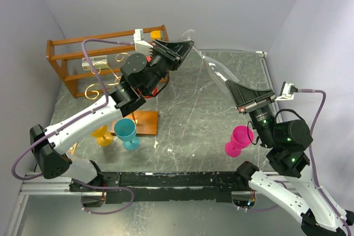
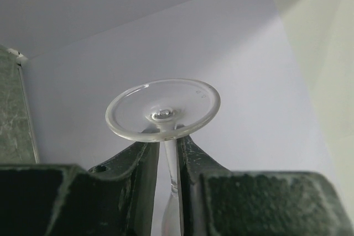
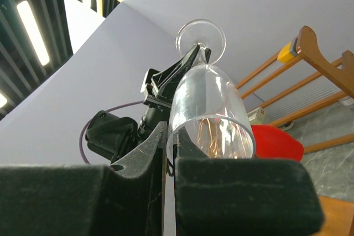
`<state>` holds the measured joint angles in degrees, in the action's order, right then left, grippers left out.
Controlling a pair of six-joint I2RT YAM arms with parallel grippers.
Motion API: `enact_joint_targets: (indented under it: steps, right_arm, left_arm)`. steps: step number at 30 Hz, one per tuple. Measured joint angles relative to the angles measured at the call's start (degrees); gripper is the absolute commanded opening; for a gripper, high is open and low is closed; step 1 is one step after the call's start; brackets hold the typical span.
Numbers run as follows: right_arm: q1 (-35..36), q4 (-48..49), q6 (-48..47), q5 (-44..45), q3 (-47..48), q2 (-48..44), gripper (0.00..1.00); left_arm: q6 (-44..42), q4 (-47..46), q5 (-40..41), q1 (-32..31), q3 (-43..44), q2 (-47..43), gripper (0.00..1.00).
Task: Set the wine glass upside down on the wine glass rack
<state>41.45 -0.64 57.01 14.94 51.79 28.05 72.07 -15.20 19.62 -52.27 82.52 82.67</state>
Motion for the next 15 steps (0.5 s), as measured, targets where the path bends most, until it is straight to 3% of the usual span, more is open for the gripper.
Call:
enact_joint_targets:
  steps: [5, 11, 15]
  right_arm:
    - [0.0, 0.2, 0.0, -1.9, 0.7, 1.1, 0.0]
    - [-0.2, 0.2, 0.0, -4.0, 0.6, 1.4, 0.0]
    - [-0.3, 0.1, 0.5, -4.8, 0.0, 1.5, 0.0]
  left_arm:
    - [-0.7, -1.3, -0.1, 0.5, -0.1, 0.0, 0.38]
    - [0.4, -2.8, -2.0, 2.0, -0.1, 0.9, 0.31]
    - [1.1, -3.6, -3.6, 2.8, -0.1, 1.7, 0.35]
